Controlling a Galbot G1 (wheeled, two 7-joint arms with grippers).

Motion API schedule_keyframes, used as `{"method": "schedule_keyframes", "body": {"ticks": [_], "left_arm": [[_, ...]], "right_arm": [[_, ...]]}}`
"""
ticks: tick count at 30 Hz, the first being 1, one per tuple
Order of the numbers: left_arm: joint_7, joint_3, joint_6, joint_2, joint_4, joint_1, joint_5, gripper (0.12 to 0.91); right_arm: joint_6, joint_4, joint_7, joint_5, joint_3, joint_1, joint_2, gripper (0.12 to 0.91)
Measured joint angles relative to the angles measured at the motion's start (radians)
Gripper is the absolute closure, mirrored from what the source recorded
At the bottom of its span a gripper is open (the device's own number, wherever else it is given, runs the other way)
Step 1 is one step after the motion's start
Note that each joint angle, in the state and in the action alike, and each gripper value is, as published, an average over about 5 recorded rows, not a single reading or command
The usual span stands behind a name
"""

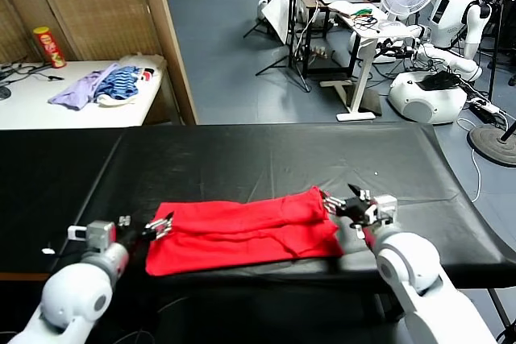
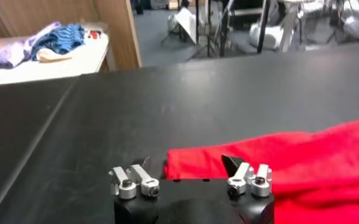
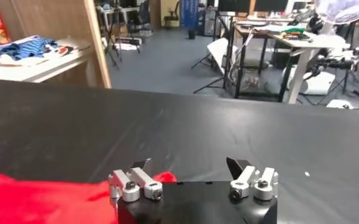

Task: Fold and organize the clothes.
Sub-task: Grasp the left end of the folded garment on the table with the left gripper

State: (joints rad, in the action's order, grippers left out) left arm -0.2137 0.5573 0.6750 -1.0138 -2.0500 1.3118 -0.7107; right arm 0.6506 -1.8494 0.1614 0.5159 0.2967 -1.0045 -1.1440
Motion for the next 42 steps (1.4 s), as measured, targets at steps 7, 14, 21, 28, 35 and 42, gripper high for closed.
{"method": "schedule_keyframes", "body": {"ticks": [7, 14, 21, 28, 35, 42], "left_arm": [[0.031, -0.019, -0.007, -0.020, 0.136, -0.078, -0.048, 0.244], [0.060, -0.019, -0.021, -0.018, 0.204, -0.096, -0.048, 0.570], [0.056, -0.033, -0.136, -0.046, 0.231, -0.083, 0.095, 0.891], [0.031, -0.036, -0.210, -0.094, 0.234, -0.081, 0.252, 0.905], [0.030, -0.034, -0.228, -0.107, 0.234, -0.090, 0.269, 0.798], [0.033, -0.016, -0.232, -0.099, 0.217, -0.076, 0.222, 0.415]], "right_arm": [[0.013, 0.116, -0.003, -0.028, -0.043, 0.054, -0.057, 0.258], [-0.019, 0.153, 0.003, -0.074, -0.060, 0.053, -0.085, 0.522], [-0.133, 0.175, 0.080, -0.165, -0.080, 0.026, -0.133, 0.861], [-0.193, 0.181, 0.104, -0.209, -0.077, 0.009, -0.178, 0.883], [-0.199, 0.145, 0.056, -0.212, -0.045, -0.017, -0.173, 0.676], [-0.199, 0.065, 0.042, -0.202, -0.008, -0.062, -0.142, 0.312]]}}
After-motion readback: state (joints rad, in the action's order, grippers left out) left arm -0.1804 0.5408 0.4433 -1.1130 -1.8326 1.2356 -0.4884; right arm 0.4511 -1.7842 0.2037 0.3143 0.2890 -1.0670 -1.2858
